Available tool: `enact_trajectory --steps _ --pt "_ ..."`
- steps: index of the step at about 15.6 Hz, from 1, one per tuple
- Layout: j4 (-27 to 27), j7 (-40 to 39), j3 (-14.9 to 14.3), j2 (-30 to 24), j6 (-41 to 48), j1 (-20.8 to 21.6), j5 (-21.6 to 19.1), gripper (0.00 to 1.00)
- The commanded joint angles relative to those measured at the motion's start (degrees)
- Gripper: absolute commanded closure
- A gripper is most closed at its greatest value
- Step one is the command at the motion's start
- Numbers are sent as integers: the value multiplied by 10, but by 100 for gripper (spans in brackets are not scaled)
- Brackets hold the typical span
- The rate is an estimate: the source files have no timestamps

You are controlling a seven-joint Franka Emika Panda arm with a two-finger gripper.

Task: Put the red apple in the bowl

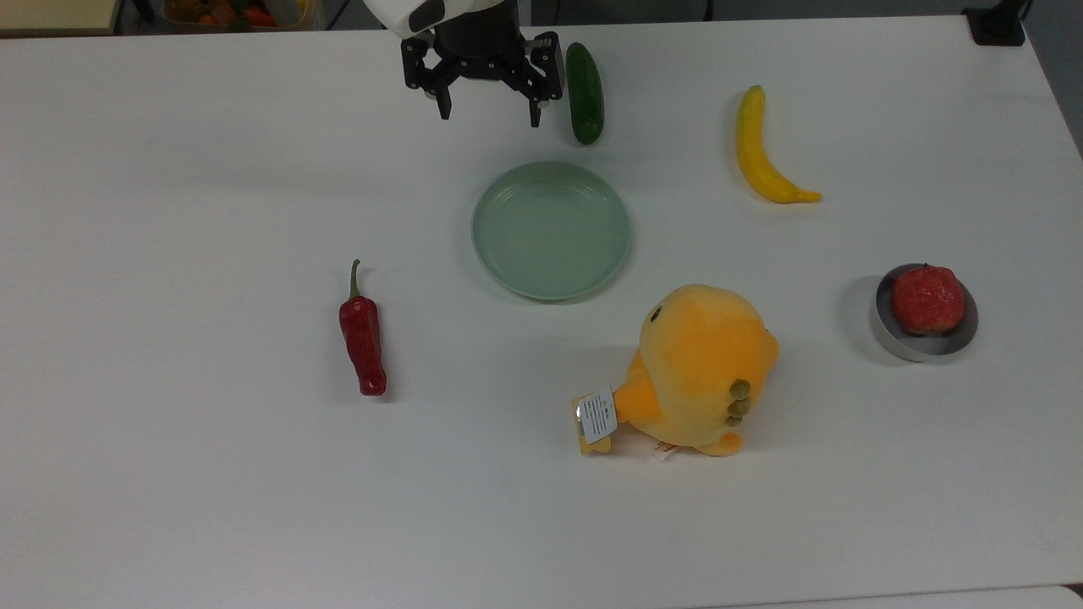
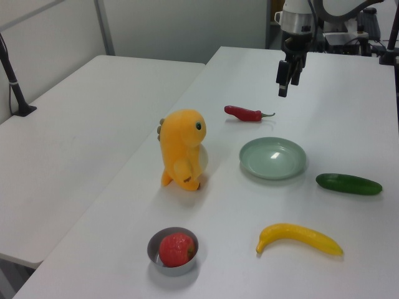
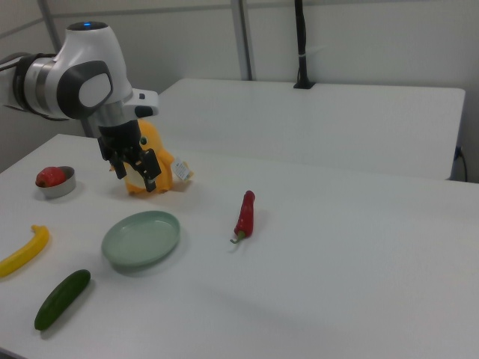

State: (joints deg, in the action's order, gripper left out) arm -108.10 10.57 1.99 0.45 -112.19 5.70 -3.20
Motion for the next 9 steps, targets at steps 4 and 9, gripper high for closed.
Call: enact_trajectory --steps 4,9 --pt "-4 -39 -10 -12 36 14 20 0" --pt "-4 -72 -9 -12 46 14 21 0"
